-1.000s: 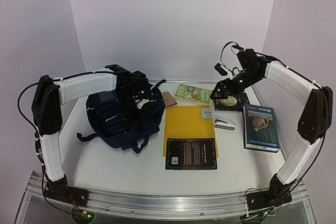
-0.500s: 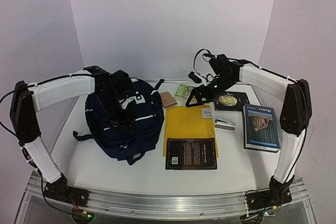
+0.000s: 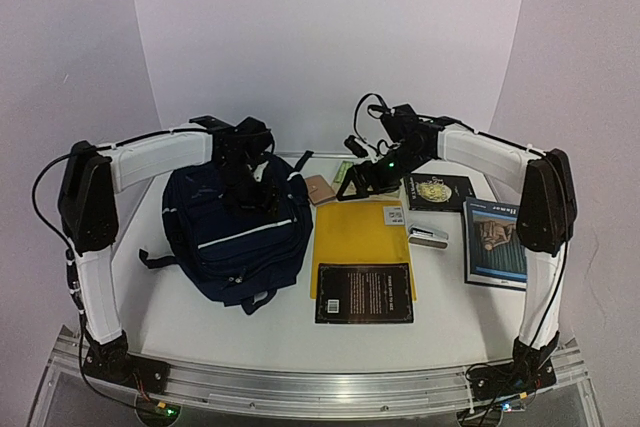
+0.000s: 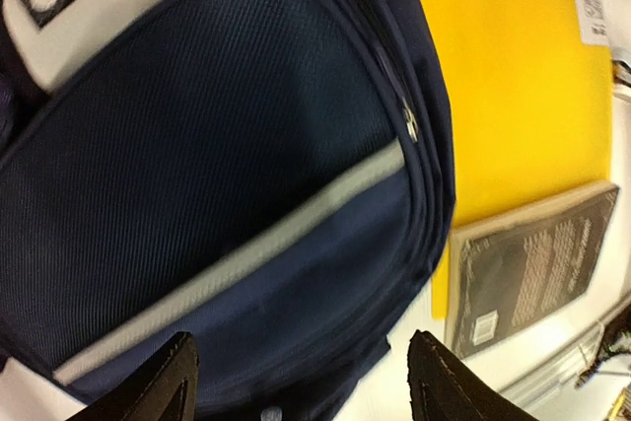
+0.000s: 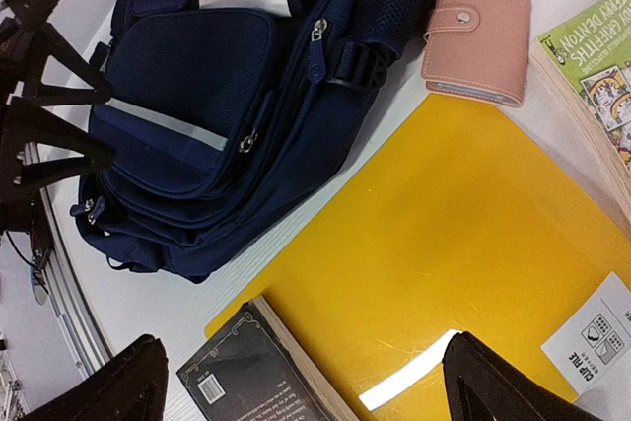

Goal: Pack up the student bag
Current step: Adjust the student bag at the center of the board.

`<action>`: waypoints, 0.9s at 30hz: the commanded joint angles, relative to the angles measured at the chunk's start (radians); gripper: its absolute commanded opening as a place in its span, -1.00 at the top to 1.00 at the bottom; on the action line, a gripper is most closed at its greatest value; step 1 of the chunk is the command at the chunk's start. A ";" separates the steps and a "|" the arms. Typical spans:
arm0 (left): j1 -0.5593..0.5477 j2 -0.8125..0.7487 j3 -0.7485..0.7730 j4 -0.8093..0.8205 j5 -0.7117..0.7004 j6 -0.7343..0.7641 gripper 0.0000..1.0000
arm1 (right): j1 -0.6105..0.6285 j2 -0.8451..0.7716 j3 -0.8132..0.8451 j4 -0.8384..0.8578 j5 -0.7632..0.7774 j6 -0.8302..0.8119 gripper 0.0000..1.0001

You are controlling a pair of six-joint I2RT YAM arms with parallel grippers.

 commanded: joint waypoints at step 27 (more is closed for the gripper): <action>-0.173 0.245 0.101 -0.197 -0.402 0.164 -0.60 | 0.004 -0.011 -0.003 0.036 0.048 0.019 -0.97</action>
